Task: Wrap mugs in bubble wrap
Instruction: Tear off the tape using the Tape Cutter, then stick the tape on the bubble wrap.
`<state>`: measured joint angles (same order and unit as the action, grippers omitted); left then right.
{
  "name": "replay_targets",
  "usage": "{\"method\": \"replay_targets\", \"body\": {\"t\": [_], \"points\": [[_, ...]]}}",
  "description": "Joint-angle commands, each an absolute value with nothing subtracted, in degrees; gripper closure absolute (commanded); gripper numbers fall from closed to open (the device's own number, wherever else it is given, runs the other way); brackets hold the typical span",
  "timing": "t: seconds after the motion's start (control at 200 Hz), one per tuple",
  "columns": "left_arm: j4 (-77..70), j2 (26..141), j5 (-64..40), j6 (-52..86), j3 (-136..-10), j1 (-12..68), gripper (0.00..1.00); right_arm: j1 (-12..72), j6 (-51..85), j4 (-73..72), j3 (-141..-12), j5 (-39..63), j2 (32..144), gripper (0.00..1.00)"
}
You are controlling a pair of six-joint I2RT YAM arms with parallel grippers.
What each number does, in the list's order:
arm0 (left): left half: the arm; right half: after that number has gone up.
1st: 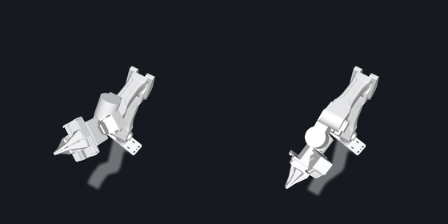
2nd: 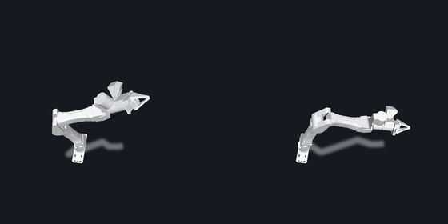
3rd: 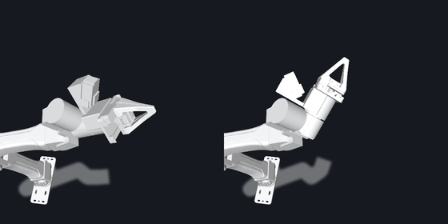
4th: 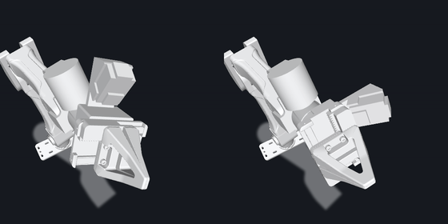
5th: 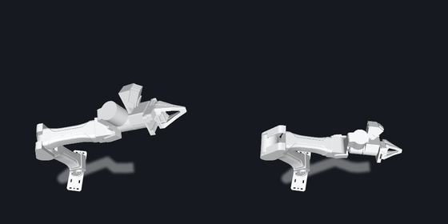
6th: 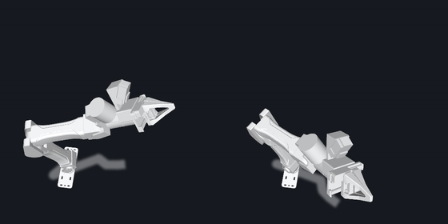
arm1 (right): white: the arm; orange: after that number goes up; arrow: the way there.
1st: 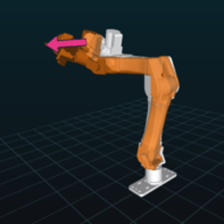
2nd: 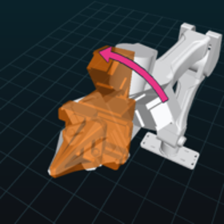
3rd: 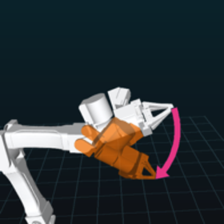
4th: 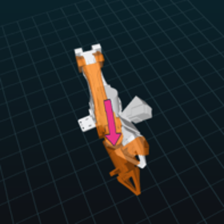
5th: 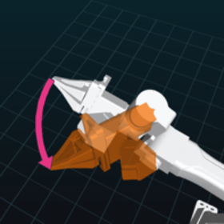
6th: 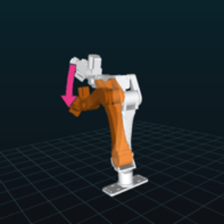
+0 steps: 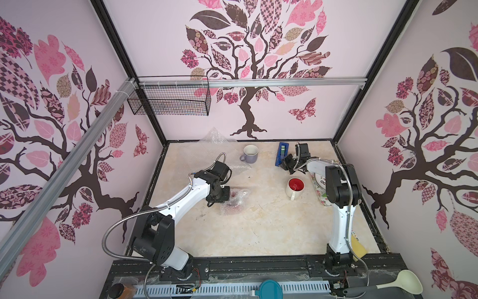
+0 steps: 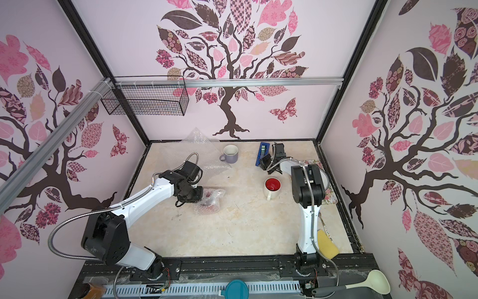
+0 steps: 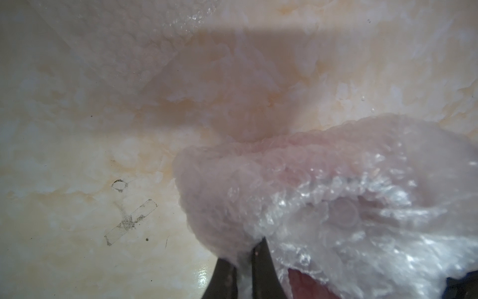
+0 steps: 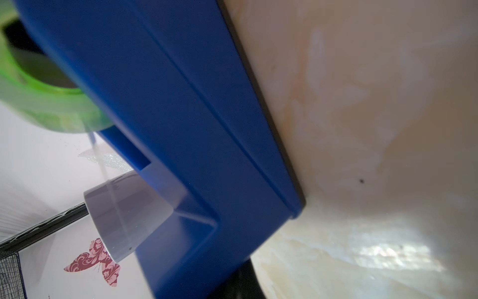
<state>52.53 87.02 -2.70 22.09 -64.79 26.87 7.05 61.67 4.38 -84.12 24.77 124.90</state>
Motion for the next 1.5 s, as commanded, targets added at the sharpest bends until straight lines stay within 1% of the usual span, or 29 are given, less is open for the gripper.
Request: {"method": "replay_targets", "body": {"t": [0.0,0.215,0.325,0.445,0.495,0.565,0.605,0.74,0.87,0.985,1.095,1.2,1.37,1.496], "points": [[50.35,86.57,-3.7,21.93,-66.2,26.59,1.0,7.35,61.7,15.49,-82.24,16.55,131.22,1.0],[50.45,86.48,-3.55,22.11,-66.61,26.7,1.0,7.4,62.58,14.24,-81.68,17.02,130.01,1.0],[50.51,86.57,-3.4,22.24,-67.3,26.65,1.0,7.39,63.9,7.21,-79.89,20.5,127.24,1.0],[50.51,86.82,-2.8,22.39,-67.85,26.65,1.0,7.39,65.01,-1.24,-78.22,26.68,122.49,1.0],[50.47,86.71,-2.39,22.54,-68.11,26.69,1.0,7.89,66.48,-6.79,-76.71,30.96,120.1,1.0],[50.21,86.48,-2.03,22.58,-68.26,26.61,1.0,9.0,68.1,-10.91,-75.25,36.73,116.1,1.0],[50.18,86.44,-1.91,22.57,-68.38,26.7,1.0,10.06,68.7,-12.66,-73.71,39.25,113.04,1.0],[49.84,86.73,-1.79,22.76,-68.38,26.69,1.0,15.27,71.36,-11.41,-66.88,43.25,101.35,1.0],[49.15,87.19,-1.54,23.61,-67.95,26.72,1.0,22.34,79.12,-15.63,-56.26,42.9,90.48,1.0],[48.23,87.12,-1.43,24.11,-67.41,26.79,1.0,28.79,87.5,-23.36,-49.08,41.64,85.12,1.0],[47.98,87.75,-1.29,24.4,-67.31,26.8,1.0,34.59,93.01,-29.6,-47.28,40.47,84.15,1.0],[47.33,88.18,-1.28,24.52,-67.1,27.1,1.0,38.77,92.84,-30.79,-49.14,40.25,86.3,1.0],[46.76,88.5,-1.18,25.13,-66.69,27.68,1.0,41.33,96.18,-38.05,-48.69,39.23,90.67,1.0],[46.67,88.57,-0.71,25.65,-66.41,27.95,1.0,43.09,95.63,-36.08,-50.48,39.22,92.76,1.0]]}}
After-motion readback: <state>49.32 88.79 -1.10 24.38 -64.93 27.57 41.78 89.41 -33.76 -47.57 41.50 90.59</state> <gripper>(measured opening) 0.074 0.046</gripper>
